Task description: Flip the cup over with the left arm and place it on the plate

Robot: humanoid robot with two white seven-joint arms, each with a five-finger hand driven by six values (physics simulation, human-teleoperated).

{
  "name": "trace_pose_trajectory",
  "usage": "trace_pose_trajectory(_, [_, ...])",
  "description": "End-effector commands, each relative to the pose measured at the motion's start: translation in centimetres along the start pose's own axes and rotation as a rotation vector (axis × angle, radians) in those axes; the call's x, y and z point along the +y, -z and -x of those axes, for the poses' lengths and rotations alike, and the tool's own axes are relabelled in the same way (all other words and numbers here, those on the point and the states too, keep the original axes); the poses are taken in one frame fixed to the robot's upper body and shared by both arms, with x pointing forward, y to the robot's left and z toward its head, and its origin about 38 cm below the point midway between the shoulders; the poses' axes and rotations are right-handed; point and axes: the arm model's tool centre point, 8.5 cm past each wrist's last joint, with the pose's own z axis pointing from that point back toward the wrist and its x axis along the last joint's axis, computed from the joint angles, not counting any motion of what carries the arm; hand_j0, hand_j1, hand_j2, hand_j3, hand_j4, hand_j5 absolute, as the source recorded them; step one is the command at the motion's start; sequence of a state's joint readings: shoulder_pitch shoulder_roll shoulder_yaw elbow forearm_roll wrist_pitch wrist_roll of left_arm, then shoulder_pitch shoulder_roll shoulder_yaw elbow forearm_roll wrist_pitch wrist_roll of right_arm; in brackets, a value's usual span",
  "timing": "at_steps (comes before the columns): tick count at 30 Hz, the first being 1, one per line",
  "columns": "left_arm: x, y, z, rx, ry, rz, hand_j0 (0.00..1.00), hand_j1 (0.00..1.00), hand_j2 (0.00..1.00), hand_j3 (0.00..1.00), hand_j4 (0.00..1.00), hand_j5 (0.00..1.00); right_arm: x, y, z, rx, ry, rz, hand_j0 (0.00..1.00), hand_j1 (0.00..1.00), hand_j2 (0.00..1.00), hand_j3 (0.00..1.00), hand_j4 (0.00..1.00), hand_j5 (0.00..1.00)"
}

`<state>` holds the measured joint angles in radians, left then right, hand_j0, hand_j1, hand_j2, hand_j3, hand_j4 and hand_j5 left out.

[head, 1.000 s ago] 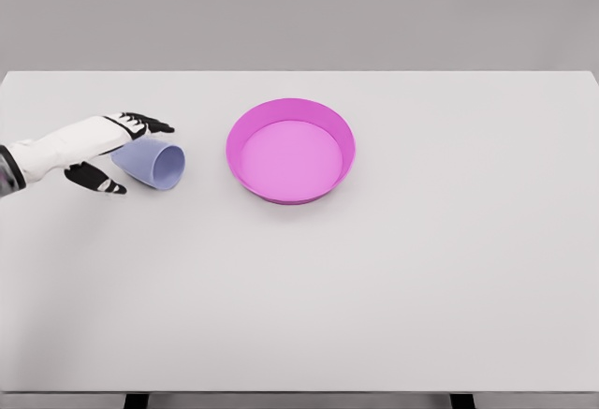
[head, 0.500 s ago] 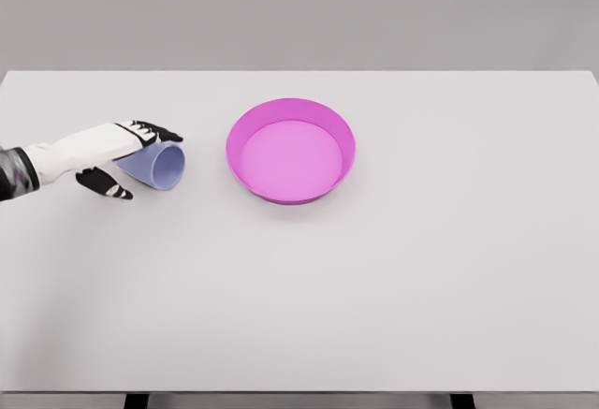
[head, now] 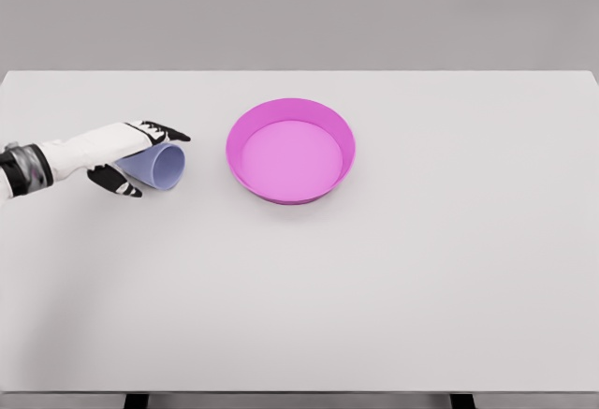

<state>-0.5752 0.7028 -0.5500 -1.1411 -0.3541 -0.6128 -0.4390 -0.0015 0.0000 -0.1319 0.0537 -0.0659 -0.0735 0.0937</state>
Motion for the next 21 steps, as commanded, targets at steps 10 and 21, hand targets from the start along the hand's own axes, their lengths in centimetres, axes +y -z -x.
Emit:
trace_pose_trajectory(10, [-0.49, 0.29, 0.39, 0.016, 0.000, 0.019, 0.85, 0.85, 0.85, 0.85, 0.85, 0.85, 0.00, 0.00, 0.00, 0.000, 0.000, 0.000, 1.00, 1.00, 1.00, 1.00, 1.00, 1.00])
trace_pose_trajectory(21, [-0.56, 0.78, 0.02, 0.002, -0.012, 0.010, 0.75, 0.75, 0.75, 0.75, 0.75, 0.75, 0.00, 0.00, 0.00, 0.000, 0.000, 0.000, 1.00, 1.00, 1.00, 1.00, 1.00, 1.00])
